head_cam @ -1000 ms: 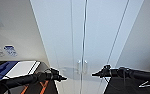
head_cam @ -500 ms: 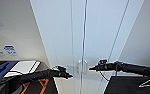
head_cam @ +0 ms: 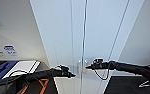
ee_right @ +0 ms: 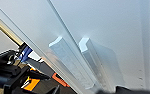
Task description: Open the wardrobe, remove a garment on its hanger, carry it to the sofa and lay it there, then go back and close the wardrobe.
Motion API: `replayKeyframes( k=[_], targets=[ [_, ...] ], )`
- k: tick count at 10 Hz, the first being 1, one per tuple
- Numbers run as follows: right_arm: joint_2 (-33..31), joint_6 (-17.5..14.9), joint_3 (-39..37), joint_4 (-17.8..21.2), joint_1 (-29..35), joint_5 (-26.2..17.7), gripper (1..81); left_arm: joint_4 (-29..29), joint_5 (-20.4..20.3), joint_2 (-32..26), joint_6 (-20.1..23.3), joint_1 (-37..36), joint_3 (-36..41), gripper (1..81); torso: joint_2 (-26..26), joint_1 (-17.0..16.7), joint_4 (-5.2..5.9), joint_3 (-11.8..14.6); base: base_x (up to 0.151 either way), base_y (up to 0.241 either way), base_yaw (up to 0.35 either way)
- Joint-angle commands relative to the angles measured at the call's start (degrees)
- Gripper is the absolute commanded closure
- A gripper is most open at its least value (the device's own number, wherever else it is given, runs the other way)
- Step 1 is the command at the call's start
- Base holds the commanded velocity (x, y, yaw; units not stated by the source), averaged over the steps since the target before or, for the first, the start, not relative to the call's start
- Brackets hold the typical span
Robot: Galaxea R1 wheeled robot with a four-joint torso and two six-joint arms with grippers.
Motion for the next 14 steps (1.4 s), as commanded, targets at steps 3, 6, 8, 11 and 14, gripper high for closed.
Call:
replayKeyframes(
  k=[3, 6, 8, 11, 14],
  targets=[
    [4.57, 0.07, -5.26, 0.35, 9.85, 1.10, 1.0, -0.77, 0.18, 2.54, 0.05, -9.23, -2.38, 1.0, 0.02, 0.00, 0.00, -0.02, 0.000, 0.000, 0.000],
    [8.18, 0.07, -10.88, 0.27, 10.20, 1.10, 1.0, -0.59, -0.53, 6.23, 0.06, -9.75, -7.47, 1.0, 0.04, 0.02, 0.00, -0.02, 0.000, 0.000, 0.000],
    [9.95, 0.07, -12.22, 0.35, 10.72, 1.10, 1.0, -0.50, -0.62, 8.34, 0.06, -10.72, -10.20, 1.0, 0.04, 0.04, 0.00, -0.02, 0.000, 0.000, 0.000],
    [9.77, 0.16, -9.31, 0.44, 11.16, 0.92, 1.0, -0.15, -0.62, 14.31, 0.14, -11.69, -16.52, 1.0, 0.04, 0.06, 0.00, -0.02, 0.000, 0.000, 0.000],
    [9.94, 0.16, -8.87, 0.70, 11.16, 0.92, 1.0, 0.11, -0.62, 19.24, 0.32, -12.48, -20.92, 1.0, 0.04, 0.06, 0.00, -0.04, 0.000, 0.000, 0.000]
  ],
)
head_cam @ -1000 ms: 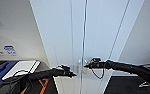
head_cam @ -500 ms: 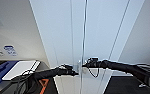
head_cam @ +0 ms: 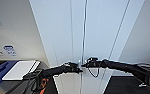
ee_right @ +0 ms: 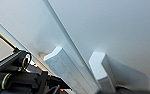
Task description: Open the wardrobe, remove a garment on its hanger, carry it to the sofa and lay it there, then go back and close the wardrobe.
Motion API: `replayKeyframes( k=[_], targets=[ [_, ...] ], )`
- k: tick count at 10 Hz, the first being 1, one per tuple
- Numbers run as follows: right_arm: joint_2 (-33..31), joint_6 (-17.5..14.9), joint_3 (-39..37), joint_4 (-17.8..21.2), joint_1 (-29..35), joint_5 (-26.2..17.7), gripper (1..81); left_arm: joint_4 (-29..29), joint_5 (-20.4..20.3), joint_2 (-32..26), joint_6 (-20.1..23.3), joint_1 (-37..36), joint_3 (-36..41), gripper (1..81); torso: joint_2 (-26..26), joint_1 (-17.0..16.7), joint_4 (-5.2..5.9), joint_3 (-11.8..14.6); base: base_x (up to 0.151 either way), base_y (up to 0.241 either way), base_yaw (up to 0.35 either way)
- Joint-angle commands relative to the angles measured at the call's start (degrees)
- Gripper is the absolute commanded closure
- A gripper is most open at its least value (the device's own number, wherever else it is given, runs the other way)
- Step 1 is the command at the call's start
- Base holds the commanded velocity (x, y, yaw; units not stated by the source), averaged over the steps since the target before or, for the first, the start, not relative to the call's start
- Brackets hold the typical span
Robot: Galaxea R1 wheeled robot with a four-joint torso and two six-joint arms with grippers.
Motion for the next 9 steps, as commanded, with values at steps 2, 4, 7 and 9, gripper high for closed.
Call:
replayKeyframes(
  k=[2, 4, 7, 9],
  targets=[
    [0.71, 0.02, 2.01, 0.99, 10.23, 0.94, 1.0, 0.18, 0.70, 4.00, 0.56, -10.50, -3.01, 1.0, 0.00, 0.00, 0.00, -0.02, 0.000, 0.000, 0.000],
    [1.06, 0.02, 3.32, 1.08, 9.18, 1.73, 1.0, 0.18, -0.87, 6.28, 0.56, -10.58, -3.20, 1.0, 0.00, 0.00, 0.00, -0.02, 0.000, 0.000, 0.000],
    [-0.69, 0.19, 10.26, 1.08, 7.33, 3.75, 1.0, 0.00, -2.63, 7.96, 0.12, -10.84, 0.83, 1.0, 0.00, 0.00, 0.00, -0.02, 0.000, 0.000, 0.000],
    [-3.15, 0.72, 17.19, 0.99, 5.40, 5.51, 1.0, -0.18, -3.26, 5.95, 0.03, -10.24, 9.35, 1.0, 0.00, 0.00, 0.00, -0.02, 0.000, 0.000, 0.000]
  ],
)
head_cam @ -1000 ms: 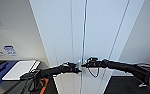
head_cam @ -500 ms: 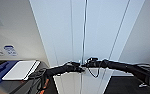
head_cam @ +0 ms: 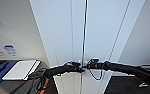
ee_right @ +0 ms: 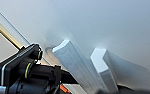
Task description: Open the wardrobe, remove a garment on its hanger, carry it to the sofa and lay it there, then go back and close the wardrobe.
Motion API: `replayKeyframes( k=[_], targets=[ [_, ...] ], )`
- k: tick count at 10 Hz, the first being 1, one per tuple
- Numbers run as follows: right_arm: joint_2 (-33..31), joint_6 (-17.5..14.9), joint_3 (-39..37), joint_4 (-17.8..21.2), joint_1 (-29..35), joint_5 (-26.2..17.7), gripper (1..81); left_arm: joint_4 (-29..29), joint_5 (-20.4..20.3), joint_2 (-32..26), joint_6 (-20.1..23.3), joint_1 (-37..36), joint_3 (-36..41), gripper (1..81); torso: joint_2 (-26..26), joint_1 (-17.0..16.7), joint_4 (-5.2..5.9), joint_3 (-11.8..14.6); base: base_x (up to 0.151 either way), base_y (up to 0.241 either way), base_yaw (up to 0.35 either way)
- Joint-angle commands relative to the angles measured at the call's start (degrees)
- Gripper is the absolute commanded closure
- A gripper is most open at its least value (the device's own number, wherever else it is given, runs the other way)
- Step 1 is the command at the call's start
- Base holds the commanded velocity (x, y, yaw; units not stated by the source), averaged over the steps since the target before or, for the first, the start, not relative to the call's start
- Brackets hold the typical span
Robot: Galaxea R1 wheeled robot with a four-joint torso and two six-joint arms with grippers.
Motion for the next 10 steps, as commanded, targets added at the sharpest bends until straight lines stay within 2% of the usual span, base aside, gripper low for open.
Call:
replayKeyframes(
  k=[1, 3, 6, 10],
  targets=[
    [-1.17, 0.83, 13.94, 1.76, 5.60, 3.70, 1.0, -1.01, -4.25, 0.65, 0.36, -8.72, 17.26, 1.0, 0.00, 0.00, 0.00, 0.00, 0.000, 0.000, 0.000],
    [-3.11, 0.73, 18.78, 1.58, 3.67, 5.02, 1.0, -0.57, -4.08, -4.18, 0.36, -6.70, 27.89, 1.0, 0.05, 0.05, 0.00, -0.02, 0.000, 0.000, 0.000],
    [-6.00, 0.03, 25.18, 0.89, 1.13, 5.20, 1.0, 0.57, -4.79, -15.32, 0.45, -3.81, 43.61, 1.0, 0.09, 0.11, 0.00, -0.05, 0.000, 0.000, 0.000],
    [-15.39, 0.12, 35.29, -3.33, -4.15, 7.05, 1.0, 1.79, -4.96, -29.38, 0.45, 1.38, 59.26, 1.0, 0.15, 0.19, 0.00, -0.06, 0.000, 0.000, 0.000]
  ],
)
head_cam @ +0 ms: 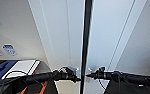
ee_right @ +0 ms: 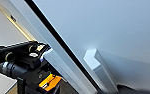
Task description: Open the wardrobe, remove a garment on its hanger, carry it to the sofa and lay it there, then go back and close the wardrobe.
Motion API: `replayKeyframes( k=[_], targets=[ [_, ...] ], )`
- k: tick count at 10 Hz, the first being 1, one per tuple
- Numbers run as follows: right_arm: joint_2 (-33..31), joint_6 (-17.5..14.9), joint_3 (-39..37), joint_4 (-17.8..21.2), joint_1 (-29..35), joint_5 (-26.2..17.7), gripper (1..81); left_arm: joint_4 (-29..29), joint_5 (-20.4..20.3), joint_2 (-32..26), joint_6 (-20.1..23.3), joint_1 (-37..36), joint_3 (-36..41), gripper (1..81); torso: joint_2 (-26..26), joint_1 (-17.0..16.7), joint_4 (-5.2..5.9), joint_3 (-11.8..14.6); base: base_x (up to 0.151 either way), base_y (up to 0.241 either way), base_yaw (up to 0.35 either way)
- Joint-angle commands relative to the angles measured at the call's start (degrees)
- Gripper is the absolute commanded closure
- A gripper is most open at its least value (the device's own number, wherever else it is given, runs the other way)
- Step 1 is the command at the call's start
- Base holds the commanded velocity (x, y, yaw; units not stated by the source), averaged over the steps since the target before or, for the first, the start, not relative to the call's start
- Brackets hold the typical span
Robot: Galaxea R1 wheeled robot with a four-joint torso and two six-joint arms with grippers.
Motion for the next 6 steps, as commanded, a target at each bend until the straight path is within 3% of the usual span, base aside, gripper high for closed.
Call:
replayKeyframes(
  k=[1, 3, 6],
  targets=[
    [-3.06, 1.01, 15.16, -1.68, 2.16, -0.11, 1.0, -1.90, -4.51, -8.86, 0.43, -1.57, 22.60, 1.0, 0.00, 0.00, 0.00, 0.00, 0.000, 0.000, 0.000],
    [-8.95, 1.09, 23.18, -5.47, -1.09, 0.68, 1.0, -1.46, -4.42, -14.60, 0.43, 1.24, 29.21, 1.0, 0.00, 0.00, 0.00, 0.00, 0.000, 0.000, 0.000],
    [-20.20, 1.01, 30.83, -9.87, -7.33, 6.57, 1.0, 2.84, -4.68, -21.97, 0.52, 10.73, 35.45, 1.0, 0.00, 0.00, 0.00, 0.00, 0.000, 0.000, 0.000]
  ],
)
